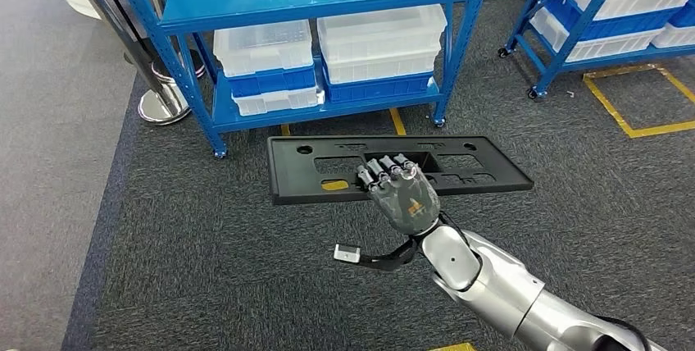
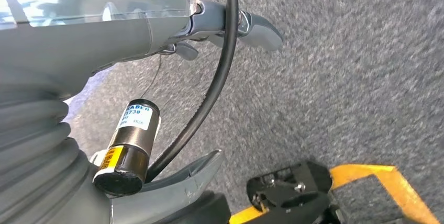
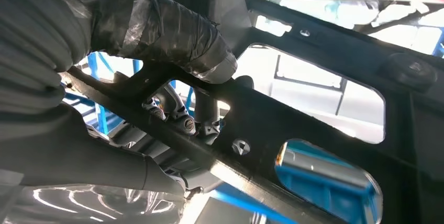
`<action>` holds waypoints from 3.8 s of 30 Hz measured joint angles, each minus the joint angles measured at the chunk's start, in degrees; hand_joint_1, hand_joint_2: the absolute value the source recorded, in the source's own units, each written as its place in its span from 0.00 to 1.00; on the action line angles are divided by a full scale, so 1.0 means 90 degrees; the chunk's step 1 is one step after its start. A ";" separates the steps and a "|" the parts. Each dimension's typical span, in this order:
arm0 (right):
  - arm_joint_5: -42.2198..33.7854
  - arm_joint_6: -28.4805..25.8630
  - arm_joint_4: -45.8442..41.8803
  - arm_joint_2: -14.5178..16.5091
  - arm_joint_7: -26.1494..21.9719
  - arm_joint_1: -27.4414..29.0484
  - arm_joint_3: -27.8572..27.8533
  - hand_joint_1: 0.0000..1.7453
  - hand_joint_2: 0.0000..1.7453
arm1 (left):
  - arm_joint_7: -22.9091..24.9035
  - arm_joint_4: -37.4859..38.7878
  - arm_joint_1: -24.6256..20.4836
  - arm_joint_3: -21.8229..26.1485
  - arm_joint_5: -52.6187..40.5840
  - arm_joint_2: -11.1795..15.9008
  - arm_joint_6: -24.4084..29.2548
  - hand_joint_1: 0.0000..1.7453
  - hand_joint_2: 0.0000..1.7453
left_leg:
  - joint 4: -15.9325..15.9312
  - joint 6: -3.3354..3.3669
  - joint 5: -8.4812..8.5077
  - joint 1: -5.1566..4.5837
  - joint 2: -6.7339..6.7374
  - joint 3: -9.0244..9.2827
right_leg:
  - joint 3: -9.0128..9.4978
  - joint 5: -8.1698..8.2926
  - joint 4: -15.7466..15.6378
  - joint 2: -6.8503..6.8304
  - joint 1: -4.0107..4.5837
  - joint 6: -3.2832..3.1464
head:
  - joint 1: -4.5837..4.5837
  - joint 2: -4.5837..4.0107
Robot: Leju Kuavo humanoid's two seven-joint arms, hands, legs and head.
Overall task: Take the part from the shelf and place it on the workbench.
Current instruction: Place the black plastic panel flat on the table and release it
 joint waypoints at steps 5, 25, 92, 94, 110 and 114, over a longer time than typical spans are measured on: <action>0.0000 0.0000 0.0045 0.0047 -0.0063 0.0026 -0.0018 1.00 1.00 | -0.0005 0.0002 0.0014 0.0004 0.0017 0.0000 -0.0001 0.00 1.00 | -0.0129 0.0206 0.0573 0.0033 0.0071 -0.0442 | -0.0243 -0.1026 0.0754 0.0034 0.0014 0.0093 | 0.0009 0.0000; 0.0000 -0.0001 0.0114 0.0404 -0.0477 0.0353 -0.0446 1.00 1.00 | -0.0104 0.0002 0.0135 0.0014 0.0029 0.0008 0.0097 0.00 1.00 | 0.1562 -0.0214 0.0255 0.0117 -0.0005 -0.1480 | 0.0842 -0.0895 -0.0030 0.0321 0.0052 -0.0150 | 0.0005 0.0000; 0.0000 -0.0002 0.0656 -0.0265 0.1636 -0.1948 0.2191 1.00 1.00 | -0.0106 0.0002 0.0129 0.0021 -0.0174 -0.0009 0.0039 0.00 1.00 | 0.0340 -0.0066 0.0452 0.0158 -0.0549 -0.0792 | 0.0359 -0.0462 0.0012 0.0852 0.0010 0.0046 | 0.0054 0.0000; 0.0000 -0.0004 0.0740 -0.0284 0.1638 -0.1976 0.2302 1.00 1.00 | -0.0107 0.0002 0.0114 0.0023 -0.0175 -0.0019 0.0037 0.00 1.00 | 0.0240 0.0001 0.0500 0.0165 -0.0384 -0.0761 | 0.0308 -0.0435 -0.0010 0.0921 0.0003 0.0136 | 0.0058 0.0000; 0.0000 -0.0005 0.1227 -0.0296 0.1620 -0.2261 0.3009 1.00 1.00 | -0.0112 0.0002 0.0089 0.0024 -0.0175 -0.0059 0.0015 0.00 1.00 | 0.0324 -0.0131 0.0312 0.0104 0.0634 -0.0721 | 0.0418 -0.0542 0.0009 -0.0223 0.0097 -0.0024 | 0.0104 0.0000; -0.0005 -0.0007 0.1292 -0.0290 0.1573 -0.2267 0.3018 1.00 1.00 | -0.0104 0.0004 0.0099 0.0024 -0.0210 -0.0069 -0.0013 0.00 1.00 | 0.1665 -0.0167 -0.0384 0.0145 0.0115 -0.1331 | 0.0425 -0.0514 -0.0016 0.0070 0.0096 -0.0140 | 0.0102 0.0000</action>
